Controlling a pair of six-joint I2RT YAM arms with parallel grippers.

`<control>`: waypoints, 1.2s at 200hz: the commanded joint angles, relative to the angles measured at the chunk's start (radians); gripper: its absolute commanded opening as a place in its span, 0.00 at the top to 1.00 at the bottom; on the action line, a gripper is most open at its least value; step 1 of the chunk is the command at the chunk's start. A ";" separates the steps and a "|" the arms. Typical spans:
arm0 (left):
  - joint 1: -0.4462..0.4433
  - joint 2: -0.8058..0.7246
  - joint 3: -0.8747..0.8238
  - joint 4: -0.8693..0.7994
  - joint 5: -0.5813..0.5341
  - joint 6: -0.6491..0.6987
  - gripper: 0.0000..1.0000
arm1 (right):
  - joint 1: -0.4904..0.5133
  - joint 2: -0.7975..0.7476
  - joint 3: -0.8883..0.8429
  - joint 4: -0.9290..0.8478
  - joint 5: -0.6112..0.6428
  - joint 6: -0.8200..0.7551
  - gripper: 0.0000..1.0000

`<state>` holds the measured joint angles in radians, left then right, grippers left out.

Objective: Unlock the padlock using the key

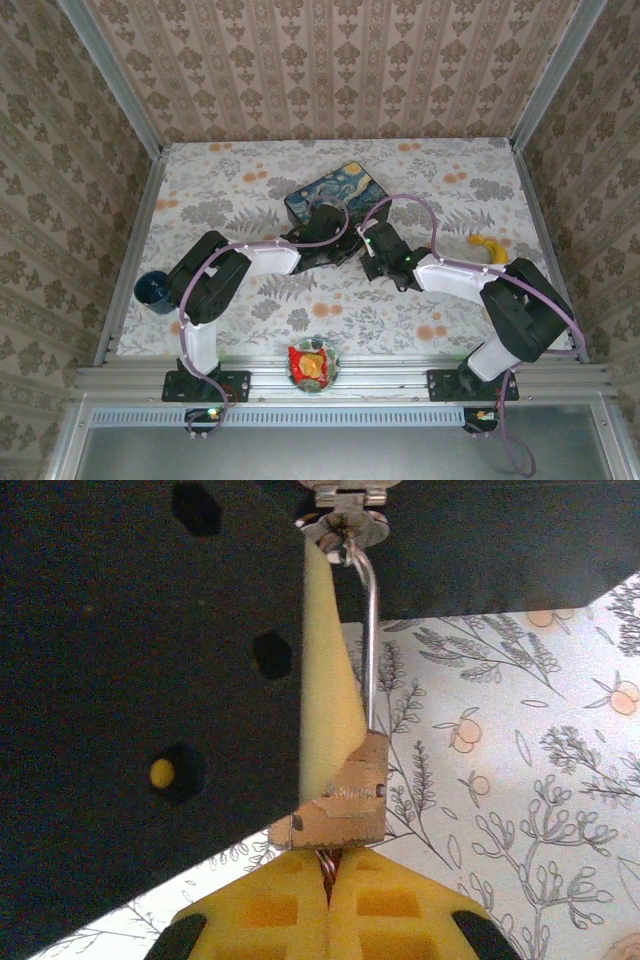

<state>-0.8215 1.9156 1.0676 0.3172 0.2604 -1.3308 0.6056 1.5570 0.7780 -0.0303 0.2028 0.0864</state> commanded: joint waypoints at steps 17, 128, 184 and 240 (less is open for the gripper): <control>-0.018 0.002 -0.010 -0.044 0.135 -0.061 1.00 | -0.139 0.010 -0.004 0.124 -0.270 0.076 1.00; -0.026 0.005 -0.052 0.036 0.148 -0.108 0.93 | -0.387 0.118 -0.052 0.436 -0.850 0.400 1.00; -0.025 0.000 -0.066 0.047 0.146 -0.120 0.90 | -0.452 0.183 -0.105 0.692 -0.962 0.611 1.00; -0.024 0.002 -0.090 0.079 0.142 -0.146 0.98 | -0.487 0.259 -0.153 0.964 -0.981 0.885 1.00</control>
<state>-0.8089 1.9156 1.0225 0.4458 0.2356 -1.4014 0.1535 1.7824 0.6098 0.6720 -0.8806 0.7807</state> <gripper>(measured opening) 0.069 0.062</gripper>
